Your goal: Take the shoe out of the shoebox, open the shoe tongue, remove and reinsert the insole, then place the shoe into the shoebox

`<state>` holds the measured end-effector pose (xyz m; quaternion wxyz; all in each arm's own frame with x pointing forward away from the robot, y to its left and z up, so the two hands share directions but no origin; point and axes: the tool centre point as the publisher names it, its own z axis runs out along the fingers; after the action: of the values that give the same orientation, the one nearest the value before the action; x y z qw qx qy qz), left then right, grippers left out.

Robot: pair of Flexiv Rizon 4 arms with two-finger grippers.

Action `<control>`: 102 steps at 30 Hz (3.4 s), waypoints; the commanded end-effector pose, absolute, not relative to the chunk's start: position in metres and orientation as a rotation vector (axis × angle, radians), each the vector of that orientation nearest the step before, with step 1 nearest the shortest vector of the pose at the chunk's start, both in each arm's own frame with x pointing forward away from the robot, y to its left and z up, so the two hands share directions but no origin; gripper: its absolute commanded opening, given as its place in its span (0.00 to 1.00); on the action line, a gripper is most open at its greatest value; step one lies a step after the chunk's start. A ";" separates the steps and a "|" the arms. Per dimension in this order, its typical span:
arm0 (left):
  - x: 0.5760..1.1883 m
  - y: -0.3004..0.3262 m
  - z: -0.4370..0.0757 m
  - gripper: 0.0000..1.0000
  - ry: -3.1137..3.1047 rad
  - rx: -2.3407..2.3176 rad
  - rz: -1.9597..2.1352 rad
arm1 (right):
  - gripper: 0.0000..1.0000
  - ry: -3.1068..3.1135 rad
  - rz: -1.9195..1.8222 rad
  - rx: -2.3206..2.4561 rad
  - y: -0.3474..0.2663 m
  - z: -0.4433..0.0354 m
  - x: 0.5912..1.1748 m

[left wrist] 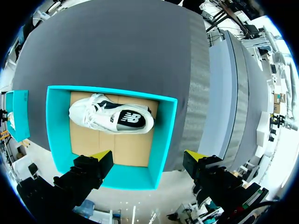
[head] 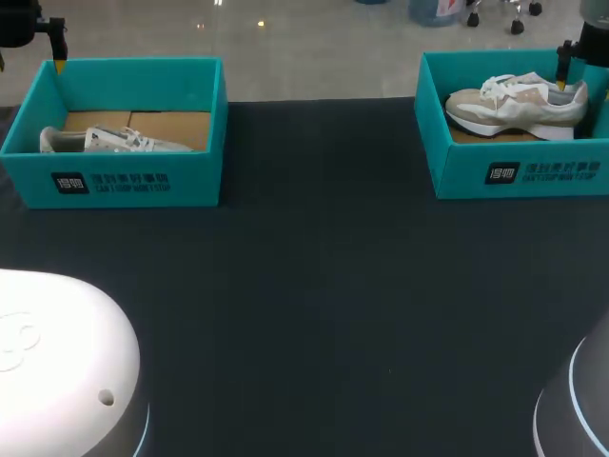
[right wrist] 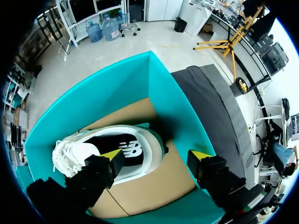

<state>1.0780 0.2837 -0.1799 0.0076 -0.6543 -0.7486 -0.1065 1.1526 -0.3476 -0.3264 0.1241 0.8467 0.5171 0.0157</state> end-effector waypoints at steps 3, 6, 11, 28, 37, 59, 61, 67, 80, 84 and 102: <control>1.077 0.284 -0.179 1.00 -2.338 -2.044 -0.335 | 0.60 1.520 0.015 2.485 -0.348 -0.339 1.165; 1.077 0.284 -0.179 1.00 -2.338 -2.044 -0.335 | 0.50 1.531 0.001 2.486 -0.348 -0.345 1.167; 1.077 0.284 -0.179 1.00 -2.338 -2.044 -0.335 | 0.53 1.525 -0.013 2.488 -0.352 -0.352 1.169; 1.077 0.284 -0.179 1.00 -2.338 -2.044 -0.335 | 0.57 1.529 -0.071 2.509 -0.359 -0.380 1.164; 1.077 0.284 -0.179 1.00 -2.338 -2.044 -0.335 | 0.39 1.541 -0.133 2.520 -0.362 -0.400 1.164; 1.077 0.284 -0.179 1.00 -2.338 -2.044 -0.335 | 0.00 1.479 -0.112 2.519 -0.355 -0.322 1.137; 1.077 0.284 -0.179 1.00 -2.338 -2.044 -0.335 | 0.00 1.478 -0.111 2.514 -0.353 -0.311 1.132; 1.077 0.284 -0.179 1.00 -2.338 -2.044 -0.335 | 0.00 1.496 -0.094 2.479 -0.343 -0.276 1.117; 1.077 0.284 -0.179 1.00 -2.338 -2.044 -0.335 | 0.00 1.614 0.015 2.343 -0.317 -0.202 1.098; 1.077 0.284 -0.179 1.00 -2.338 -2.044 -0.335 | 0.00 1.656 -0.005 2.286 -0.306 -0.190 1.091; 1.077 0.284 -0.179 1.00 -2.338 -2.044 -0.335 | 0.00 1.690 0.024 2.292 -0.284 -0.174 1.080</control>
<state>1.0780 0.2837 -0.1799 0.0076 -0.6543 -0.7486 -0.1065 1.0823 -0.2834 -0.1746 0.1440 0.7965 0.5872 0.0048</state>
